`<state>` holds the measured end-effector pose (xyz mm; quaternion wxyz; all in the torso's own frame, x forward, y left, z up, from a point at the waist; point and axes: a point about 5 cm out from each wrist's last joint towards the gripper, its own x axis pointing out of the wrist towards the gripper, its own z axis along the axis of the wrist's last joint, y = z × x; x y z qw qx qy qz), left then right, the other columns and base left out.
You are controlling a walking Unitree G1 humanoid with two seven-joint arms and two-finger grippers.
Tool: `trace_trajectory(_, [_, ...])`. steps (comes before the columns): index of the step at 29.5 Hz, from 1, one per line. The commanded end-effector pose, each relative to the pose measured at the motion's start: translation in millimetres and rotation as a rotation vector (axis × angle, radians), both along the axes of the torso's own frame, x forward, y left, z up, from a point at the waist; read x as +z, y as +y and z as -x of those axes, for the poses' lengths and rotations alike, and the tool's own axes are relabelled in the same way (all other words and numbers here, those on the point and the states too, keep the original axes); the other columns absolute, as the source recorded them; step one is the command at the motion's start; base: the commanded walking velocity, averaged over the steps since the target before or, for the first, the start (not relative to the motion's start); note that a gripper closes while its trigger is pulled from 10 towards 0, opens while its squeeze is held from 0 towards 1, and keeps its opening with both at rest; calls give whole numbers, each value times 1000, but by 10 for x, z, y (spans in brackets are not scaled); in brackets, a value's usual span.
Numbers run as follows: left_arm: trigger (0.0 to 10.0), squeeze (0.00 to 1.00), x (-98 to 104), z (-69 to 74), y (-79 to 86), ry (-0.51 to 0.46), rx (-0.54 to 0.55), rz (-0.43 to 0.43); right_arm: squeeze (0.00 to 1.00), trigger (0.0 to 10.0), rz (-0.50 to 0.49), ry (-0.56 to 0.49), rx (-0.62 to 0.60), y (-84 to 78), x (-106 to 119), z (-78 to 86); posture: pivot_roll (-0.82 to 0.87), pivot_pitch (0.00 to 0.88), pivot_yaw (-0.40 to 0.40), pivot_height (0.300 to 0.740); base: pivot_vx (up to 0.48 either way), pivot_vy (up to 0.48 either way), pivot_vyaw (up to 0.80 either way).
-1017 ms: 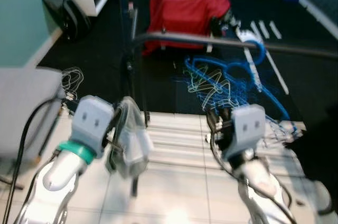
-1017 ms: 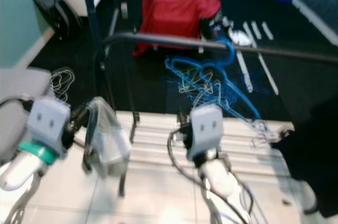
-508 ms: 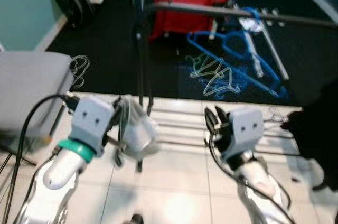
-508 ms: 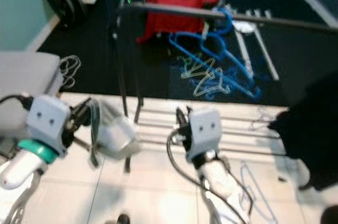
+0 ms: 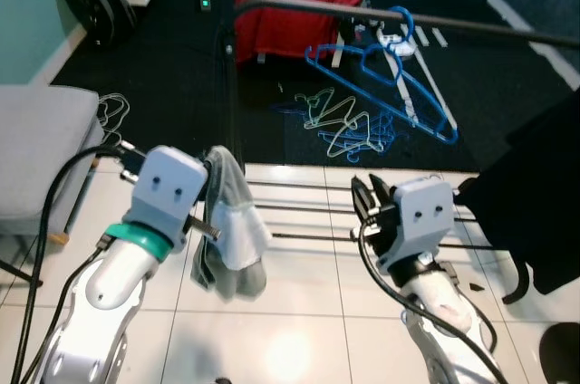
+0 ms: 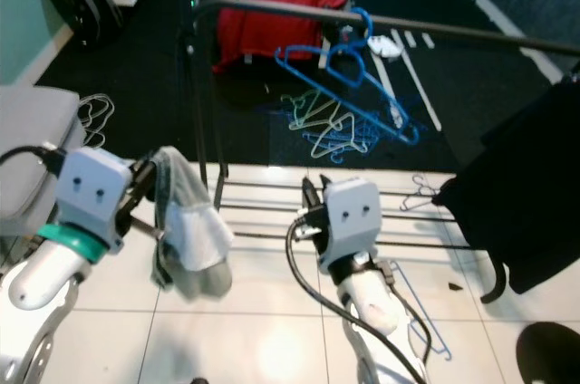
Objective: Hang hanger
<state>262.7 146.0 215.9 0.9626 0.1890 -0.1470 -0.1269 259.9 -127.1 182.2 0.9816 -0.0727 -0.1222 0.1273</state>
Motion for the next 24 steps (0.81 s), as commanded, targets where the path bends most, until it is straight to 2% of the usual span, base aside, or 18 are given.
trace_trajectory(1, [10000, 0, -3, -21, -24, -22, -28, -75, 0, 10000, 19, 13, 93, 71, -3, 22, -30, 65, 40, 740, 0, 0, 0])
trace_trajectory(2, [10000, 0, -3, -21, -24, -22, -28, -75, 0, 10000, 19, 13, 93, 71, -3, 22, -30, 65, 40, 740, 0, 0, 0])
trace_trajectory(3, [10000, 0, 109, -90, -5, -80, -30, -130, 0, 10000, 24, 42, 265, 198, 21, 101, -32, 59, 36, 740, 0, 0, 0])
trace_trajectory(5, [10000, 0, 109, -90, -5, -80, -30, -130, 0, 10000, 24, 42, 265, 198, 21, 101, -32, 59, 36, 740, 0, 0, 0])
trace_trajectory(6, [10000, 0, 258, -162, 21, -141, -18, -150, 0, 10000, 45, 68, 415, 304, 14, 189, -33, 58, 34, 740, 0, 0, 0])
trace_trajectory(7, [10000, 0, 417, -218, 44, -185, -7, -131, 0, 10000, 77, 82, 504, 374, -18, 240, -34, 59, 32, 740, 0, 0, 0])
trace_trajectory(10, [10000, 0, 417, -218, 44, -185, -7, -131, 0, 10000, 77, 82, 504, 374, -18, 240, -34, 59, 32, 740, 0, 0, 0])
trace_trajectory(11, [10000, 0, 569, -242, 49, -213, -16, -71, 0, 10000, 109, 80, 533, 417, -50, 235, -33, 59, 30, 740, 0, 0, 0])
trace_trajectory(12, [10000, 0, 569, -242, 49, -213, -16, -71, 0, 10000, 109, 80, 533, 417, -50, 235, -33, 59, 30, 740, 0, 0, 0])
trace_trajectory(13, [10000, 0, 717, -240, 23, -234, -31, 10, 1000, 10000, 101, 62, 520, 480, -55, 158, -24, 59, 23, 740, 0, 0, 0])
trace_trajectory(15, [10000, 0, 853, -228, -24, -256, -51, 92, 1000, 10000, 77, 40, 505, 594, -50, 56, -20, 59, 18, 740, 0, 0, 0])
trace_trajectory(17, [10000, 0, 853, -228, -24, -256, -51, 92, 1000, 10000, 77, 40, 505, 594, -50, 56, -20, 59, 18, 740, 0, 0, 0])
trace_trajectory(19, [10000, 0, 876, -232, -60, -259, -55, 127, 1000, 10000, 89, 14, 489, 716, -61, -19, -30, 63, 16, 740, 0, 0, 0])
trace_trajectory(20, [10000, 0, 878, -222, -99, -247, -78, 163, 1000, 10000, 104, -14, 459, 796, -64, -107, -36, 66, 10, 740, 0, 0, 0])
trace_trajectory(24, [10000, 0, 880, -213, -125, -237, -97, 187, 1000, 10000, 115, -33, 439, 849, -62, -163, -36, 66, 10, 740, 0, 0, 0])
